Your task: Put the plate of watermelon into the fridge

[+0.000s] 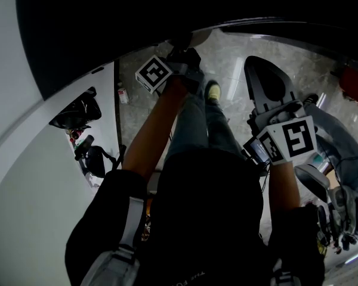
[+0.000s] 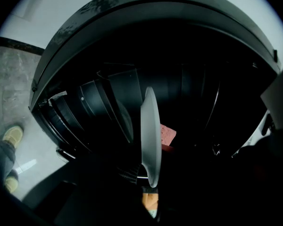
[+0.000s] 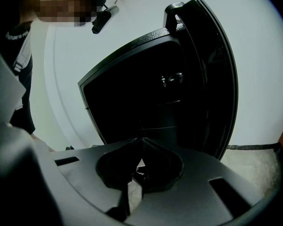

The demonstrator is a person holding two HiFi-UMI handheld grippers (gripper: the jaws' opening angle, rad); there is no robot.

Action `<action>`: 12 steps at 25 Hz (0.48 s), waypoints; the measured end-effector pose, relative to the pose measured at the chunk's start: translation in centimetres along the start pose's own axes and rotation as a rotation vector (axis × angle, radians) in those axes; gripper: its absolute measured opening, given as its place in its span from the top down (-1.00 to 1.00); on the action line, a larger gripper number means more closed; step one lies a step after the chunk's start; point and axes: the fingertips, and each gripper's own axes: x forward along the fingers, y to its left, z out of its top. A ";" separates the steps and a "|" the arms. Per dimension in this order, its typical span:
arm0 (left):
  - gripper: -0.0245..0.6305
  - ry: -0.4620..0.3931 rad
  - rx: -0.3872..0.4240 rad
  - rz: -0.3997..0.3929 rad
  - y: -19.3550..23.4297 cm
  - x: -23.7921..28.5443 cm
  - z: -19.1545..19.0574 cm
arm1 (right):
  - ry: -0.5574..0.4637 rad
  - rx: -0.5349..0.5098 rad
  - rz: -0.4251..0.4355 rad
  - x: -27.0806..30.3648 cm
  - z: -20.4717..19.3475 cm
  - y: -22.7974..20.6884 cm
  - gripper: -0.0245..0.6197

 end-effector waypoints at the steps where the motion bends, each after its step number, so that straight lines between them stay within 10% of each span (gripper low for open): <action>1: 0.87 0.000 0.008 0.020 0.6 0.1 0.2 | 0.002 0.002 0.000 0.1 -0.1 -0.1 0.89; 12: 0.87 -0.003 0.023 0.056 2.6 0.0 1.4 | -0.001 0.001 -0.004 0.0 -0.4 0.6 0.89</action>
